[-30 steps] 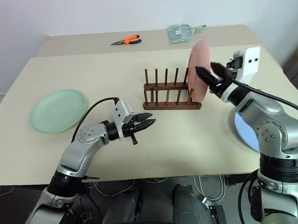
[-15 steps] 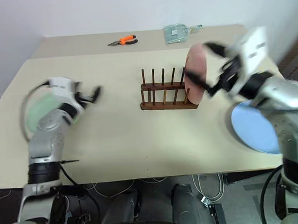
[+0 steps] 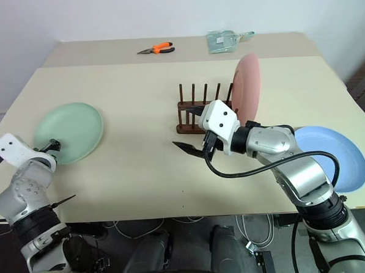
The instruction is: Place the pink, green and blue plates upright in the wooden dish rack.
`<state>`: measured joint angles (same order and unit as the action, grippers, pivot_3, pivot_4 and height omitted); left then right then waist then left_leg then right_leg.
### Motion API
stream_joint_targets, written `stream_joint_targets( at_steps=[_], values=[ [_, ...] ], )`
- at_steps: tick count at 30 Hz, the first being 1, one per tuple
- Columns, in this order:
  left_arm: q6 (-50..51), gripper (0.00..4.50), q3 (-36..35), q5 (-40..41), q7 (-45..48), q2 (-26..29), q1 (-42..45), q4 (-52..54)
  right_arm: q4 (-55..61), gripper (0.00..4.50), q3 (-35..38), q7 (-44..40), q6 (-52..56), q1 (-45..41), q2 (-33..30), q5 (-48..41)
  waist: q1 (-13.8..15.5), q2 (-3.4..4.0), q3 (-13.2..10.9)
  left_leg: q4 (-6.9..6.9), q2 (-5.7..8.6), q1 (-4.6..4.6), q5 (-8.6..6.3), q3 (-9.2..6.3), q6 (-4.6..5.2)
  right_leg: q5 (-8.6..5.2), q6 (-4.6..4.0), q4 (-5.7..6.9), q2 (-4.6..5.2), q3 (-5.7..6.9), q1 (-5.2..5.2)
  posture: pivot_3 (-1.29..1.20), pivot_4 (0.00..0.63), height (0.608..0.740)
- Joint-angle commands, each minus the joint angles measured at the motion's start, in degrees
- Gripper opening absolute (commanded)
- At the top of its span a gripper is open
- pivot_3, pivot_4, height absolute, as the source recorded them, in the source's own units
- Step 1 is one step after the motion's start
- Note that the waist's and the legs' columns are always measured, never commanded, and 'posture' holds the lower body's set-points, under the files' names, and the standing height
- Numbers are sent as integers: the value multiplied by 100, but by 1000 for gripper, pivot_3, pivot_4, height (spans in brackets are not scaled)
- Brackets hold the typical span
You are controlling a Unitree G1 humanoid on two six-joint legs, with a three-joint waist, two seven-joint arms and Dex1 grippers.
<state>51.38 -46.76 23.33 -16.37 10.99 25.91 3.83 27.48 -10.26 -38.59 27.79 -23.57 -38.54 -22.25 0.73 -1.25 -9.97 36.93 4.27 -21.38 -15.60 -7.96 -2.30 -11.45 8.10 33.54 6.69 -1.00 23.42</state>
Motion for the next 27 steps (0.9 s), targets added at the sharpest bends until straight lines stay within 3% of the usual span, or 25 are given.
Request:
stream_joint_targets(
  at_steps=[1,6,7,12,18,27],
  values=[
    [129,2701,-331,558,-103,-208,119,46,6,4500,129,5,-122,-35,91,145,3,1,0,-2,0,0,0,1,0,0,0,0,0,0,1,0,150,740],
    [-275,192,447,743,683,-158,152,324,-67,4500,238,-55,124,-76,91,98,18,-13,-5,4,3,-5,1,0,-2,2,-4,-3,0,1,-3,0,150,740],
    [-432,33,654,784,910,-170,172,443,-62,4500,234,-46,80,-94,78,177,16,-13,-5,4,3,-6,1,0,-2,2,-5,-4,0,1,-3,0,150,740],
    [-1054,33,1859,791,1929,-23,282,1177,-68,4500,66,105,-442,-303,56,890,-4,-16,-9,2,2,-10,1,5,-2,5,-9,-10,0,0,1,0,150,740],
    [-1268,33,3049,623,2411,147,671,1610,-459,4500,-483,292,-1410,-804,66,2348,-35,-15,-10,-6,-1,-3,1,14,-2,5,-9,-10,0,-2,2,0,150,740],
    [-1100,33,3483,951,2167,-247,1282,1891,-1302,4500,-1115,363,-2427,-1274,334,3781,-29,-20,-14,-5,0,-6,2,13,-2,6,-10,-15,-1,-3,3,0,150,740]
  ],
)
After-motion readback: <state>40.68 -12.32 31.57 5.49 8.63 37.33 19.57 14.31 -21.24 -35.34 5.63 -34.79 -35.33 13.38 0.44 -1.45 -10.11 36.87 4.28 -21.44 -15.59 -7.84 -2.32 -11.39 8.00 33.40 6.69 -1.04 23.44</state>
